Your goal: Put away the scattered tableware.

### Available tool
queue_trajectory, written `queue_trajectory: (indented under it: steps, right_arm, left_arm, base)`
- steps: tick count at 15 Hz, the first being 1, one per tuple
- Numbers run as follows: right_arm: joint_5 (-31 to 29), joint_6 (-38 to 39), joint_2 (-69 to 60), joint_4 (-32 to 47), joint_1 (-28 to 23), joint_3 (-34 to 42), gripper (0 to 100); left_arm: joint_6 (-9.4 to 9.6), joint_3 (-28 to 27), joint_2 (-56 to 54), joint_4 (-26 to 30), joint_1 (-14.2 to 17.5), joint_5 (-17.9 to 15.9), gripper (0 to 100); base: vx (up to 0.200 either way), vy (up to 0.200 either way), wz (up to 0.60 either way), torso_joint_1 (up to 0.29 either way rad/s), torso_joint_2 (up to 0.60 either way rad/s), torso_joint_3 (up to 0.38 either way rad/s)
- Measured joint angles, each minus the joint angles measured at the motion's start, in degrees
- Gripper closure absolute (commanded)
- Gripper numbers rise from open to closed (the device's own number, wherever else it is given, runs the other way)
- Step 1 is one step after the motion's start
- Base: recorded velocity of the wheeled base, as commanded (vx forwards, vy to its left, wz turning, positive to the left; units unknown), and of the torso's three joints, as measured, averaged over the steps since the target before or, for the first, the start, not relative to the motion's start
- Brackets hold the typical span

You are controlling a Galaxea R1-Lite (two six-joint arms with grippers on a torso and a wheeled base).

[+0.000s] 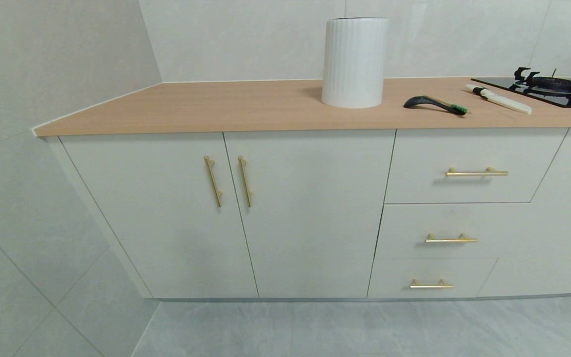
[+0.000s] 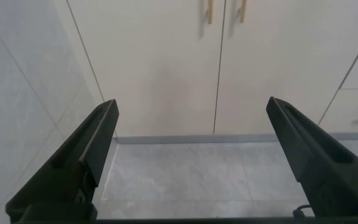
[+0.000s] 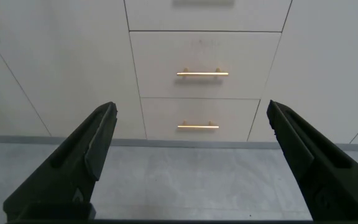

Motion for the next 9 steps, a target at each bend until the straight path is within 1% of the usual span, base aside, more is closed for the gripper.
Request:
queue_trajectory:
  steps: [1,3,5,9]
  right_arm:
    - [-0.1,0.1,0.0,0.0,0.0,0.0,0]
    - [-0.1,0.2,-0.1,0.0,0.0,0.1,0]
    - [-0.1,0.2,-0.2,0.1,0.0,0.1,0]
    - [-0.1,0.2,-0.2,0.1,0.0,0.1,0]
  left_arm:
    - [-0.30,0.0,0.0,0.0,0.0,0.0,0]
    - [-0.38,0.0,0.0,0.0,0.0,0.0,0]
    - [-1.41,0.0,0.0,0.0,0.0,0.0,0]
    - [-1.45,0.0,0.0,0.0,0.0,0.0,0]
  base:
    - [0.000,0.000,0.00,0.000,0.00,0.000]
    - [0.200,0.000,0.00,0.000,0.00,0.007]
    - [0.200,0.000,0.00,0.007,0.00,0.005]
    - [0.000,0.000,0.00,0.000,0.00,0.000]
